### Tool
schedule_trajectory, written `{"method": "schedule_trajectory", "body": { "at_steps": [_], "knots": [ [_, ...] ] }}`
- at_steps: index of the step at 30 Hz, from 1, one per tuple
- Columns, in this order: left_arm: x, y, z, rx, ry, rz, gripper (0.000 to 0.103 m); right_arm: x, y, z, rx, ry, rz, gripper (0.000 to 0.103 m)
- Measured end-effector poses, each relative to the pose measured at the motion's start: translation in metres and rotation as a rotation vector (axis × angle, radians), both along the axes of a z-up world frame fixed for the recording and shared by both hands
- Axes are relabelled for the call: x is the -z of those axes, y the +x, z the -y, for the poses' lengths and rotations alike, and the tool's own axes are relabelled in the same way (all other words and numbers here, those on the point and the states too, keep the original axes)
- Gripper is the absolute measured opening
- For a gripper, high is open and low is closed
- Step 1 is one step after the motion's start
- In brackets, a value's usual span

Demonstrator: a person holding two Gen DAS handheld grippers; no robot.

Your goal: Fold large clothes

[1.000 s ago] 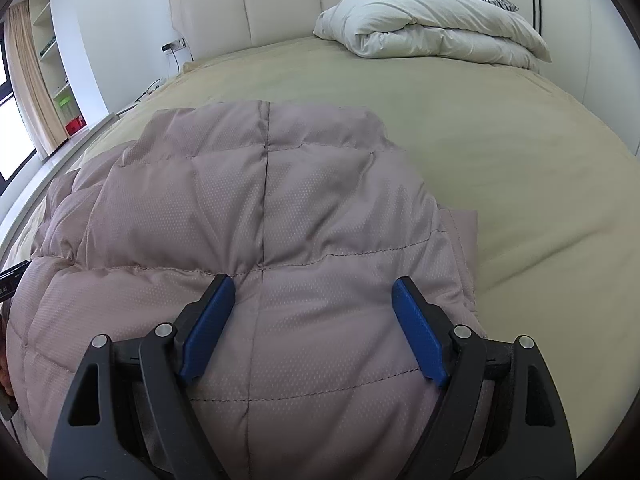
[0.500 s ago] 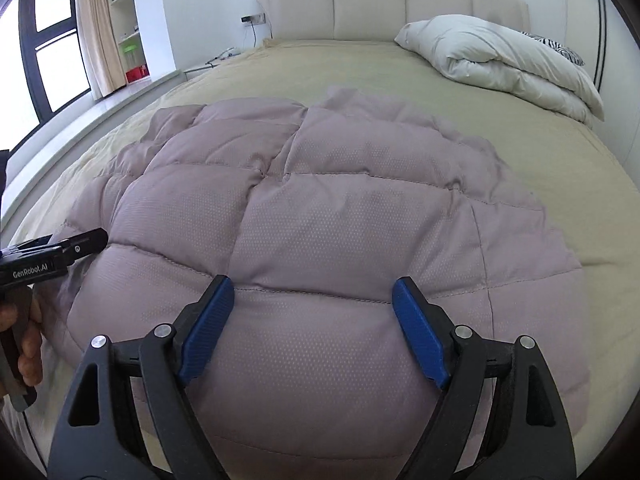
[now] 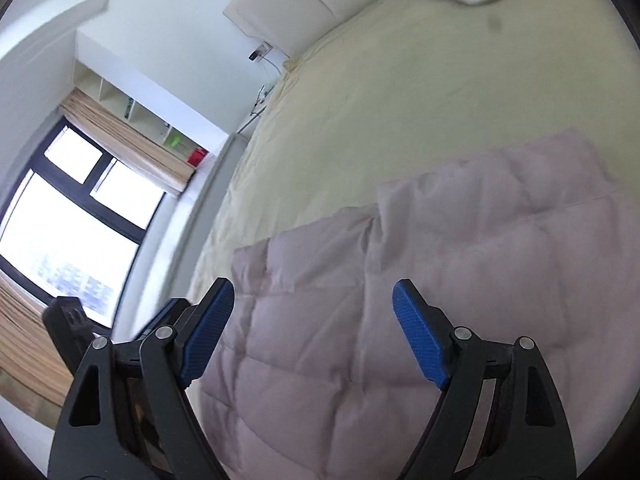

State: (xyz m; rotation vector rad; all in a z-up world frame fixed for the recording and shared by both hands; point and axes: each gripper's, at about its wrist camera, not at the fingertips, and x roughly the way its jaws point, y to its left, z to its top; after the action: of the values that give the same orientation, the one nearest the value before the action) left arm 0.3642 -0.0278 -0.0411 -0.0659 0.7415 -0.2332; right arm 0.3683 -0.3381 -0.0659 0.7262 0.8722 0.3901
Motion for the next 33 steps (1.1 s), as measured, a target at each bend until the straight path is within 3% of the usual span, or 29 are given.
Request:
{"method": "schedule_trajectory", "body": {
  "at_steps": [3, 6, 10, 14, 15, 18, 21, 24, 27, 28, 33],
  "knots": [
    [0.038, 0.045, 0.015, 0.011, 0.032, -0.102, 0.082, 0.03, 0.044, 0.0, -0.031, 0.12, -0.077, 0.081],
    [0.08, 0.068, 0.013, -0.009, 0.075, -0.176, 0.079, 0.055, 0.071, 0.012, 0.004, 0.05, -0.138, 0.072],
    [0.085, 0.08, -0.007, -0.045, 0.01, -0.201, 0.079, 0.076, 0.083, 0.057, 0.054, 0.186, -0.142, 0.059],
    [0.084, 0.085, -0.025, -0.074, 0.045, -0.204, 0.08, 0.086, 0.077, 0.113, 0.147, 0.281, -0.112, 0.058],
    [0.087, 0.085, -0.035, -0.09, 0.045, -0.219, 0.085, 0.088, 0.074, 0.127, 0.168, 0.296, -0.109, 0.058],
    [0.094, 0.086, -0.055, -0.104, 0.016, -0.264, 0.09, 0.089, 0.063, 0.158, 0.22, 0.243, -0.101, 0.058],
    [0.08, 0.071, -0.07, -0.108, 0.027, -0.227, 0.089, 0.084, 0.039, 0.194, 0.344, 0.139, -0.111, 0.06],
    [0.052, 0.033, -0.106, -0.112, -0.058, -0.162, 0.089, 0.073, 0.003, 0.232, 0.441, -0.011, -0.119, 0.065],
    [0.036, -0.01, -0.152, -0.142, -0.173, -0.138, 0.092, 0.064, -0.037, 0.252, 0.413, -0.044, -0.083, 0.072],
    [0.036, -0.022, -0.164, -0.137, -0.213, -0.148, 0.093, 0.062, -0.051, 0.256, 0.399, -0.047, -0.078, 0.079],
    [0.07, -0.057, -0.183, -0.043, -0.435, -0.301, 0.094, 0.071, -0.104, 0.267, 0.295, -0.046, -0.127, 0.08]
  ]
}}
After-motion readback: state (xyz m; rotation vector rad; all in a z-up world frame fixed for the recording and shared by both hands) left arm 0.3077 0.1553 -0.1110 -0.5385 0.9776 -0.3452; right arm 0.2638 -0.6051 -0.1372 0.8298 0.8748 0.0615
